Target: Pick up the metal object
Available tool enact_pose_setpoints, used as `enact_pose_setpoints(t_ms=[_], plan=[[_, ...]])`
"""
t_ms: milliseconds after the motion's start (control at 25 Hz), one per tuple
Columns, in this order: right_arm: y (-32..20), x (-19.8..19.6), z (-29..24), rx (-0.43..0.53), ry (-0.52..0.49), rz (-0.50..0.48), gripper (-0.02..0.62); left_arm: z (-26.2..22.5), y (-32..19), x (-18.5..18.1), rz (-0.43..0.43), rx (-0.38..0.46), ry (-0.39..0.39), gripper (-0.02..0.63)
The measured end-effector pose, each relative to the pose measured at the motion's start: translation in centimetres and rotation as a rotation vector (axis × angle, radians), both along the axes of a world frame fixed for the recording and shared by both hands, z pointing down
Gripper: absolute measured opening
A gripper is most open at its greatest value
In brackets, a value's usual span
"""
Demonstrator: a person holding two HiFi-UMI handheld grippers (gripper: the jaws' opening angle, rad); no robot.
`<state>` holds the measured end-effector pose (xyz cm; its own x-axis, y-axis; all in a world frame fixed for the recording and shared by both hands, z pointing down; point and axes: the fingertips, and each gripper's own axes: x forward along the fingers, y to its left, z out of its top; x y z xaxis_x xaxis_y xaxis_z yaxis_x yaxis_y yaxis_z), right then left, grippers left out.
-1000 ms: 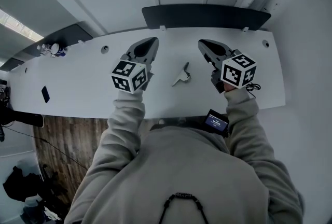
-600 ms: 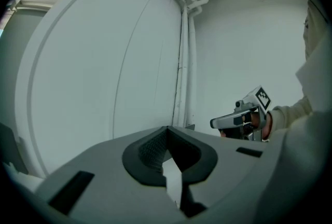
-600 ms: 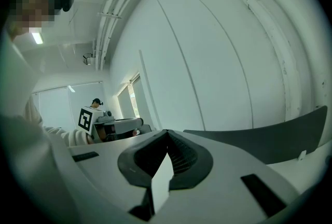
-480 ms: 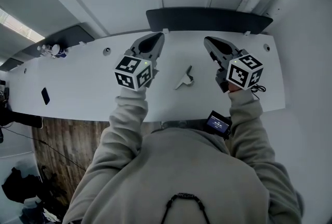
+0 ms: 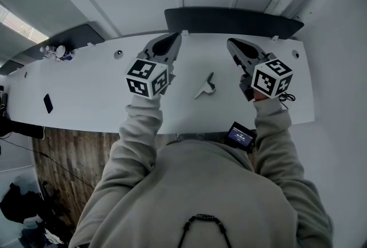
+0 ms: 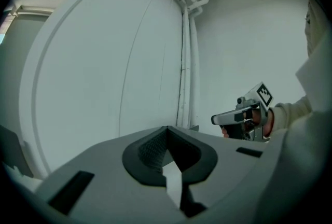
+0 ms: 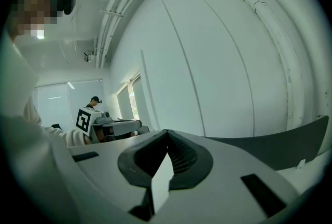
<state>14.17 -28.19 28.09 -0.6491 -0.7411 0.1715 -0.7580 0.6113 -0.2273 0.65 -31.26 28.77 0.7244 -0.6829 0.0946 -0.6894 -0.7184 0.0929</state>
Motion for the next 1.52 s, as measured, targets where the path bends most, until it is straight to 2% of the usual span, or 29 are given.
enact_pose_setpoints(t_ms=[200, 440, 760, 1120, 1520], plan=[[-0.3, 0.1, 0.8, -0.017, 0.009, 0.001, 0.02, 0.6, -0.1, 0.0, -0.004, -0.012, 0.005, 0.002], [-0.9, 0.4, 2.4, -0.053, -0.012, 0.006, 0.019, 3.4, -0.7, -0.1, 0.004, -0.053, -0.038, 0.002], [-1.2, 0.4, 4.9, -0.113, -0.023, 0.012, 0.02, 5.4, -1.1, -0.6, -0.007, -0.1, -0.008, 0.002], [-1.1, -0.1, 7.4, -0.162, -0.01, 0.019, 0.019, 8.8, -0.7, -1.4, -0.014, -0.159, -0.011, 0.002], [-0.6, 0.1, 10.0, -0.211, -0.002, 0.033, 0.02, 11.2, -0.4, -0.5, -0.003, -0.203, -0.006, 0.002]])
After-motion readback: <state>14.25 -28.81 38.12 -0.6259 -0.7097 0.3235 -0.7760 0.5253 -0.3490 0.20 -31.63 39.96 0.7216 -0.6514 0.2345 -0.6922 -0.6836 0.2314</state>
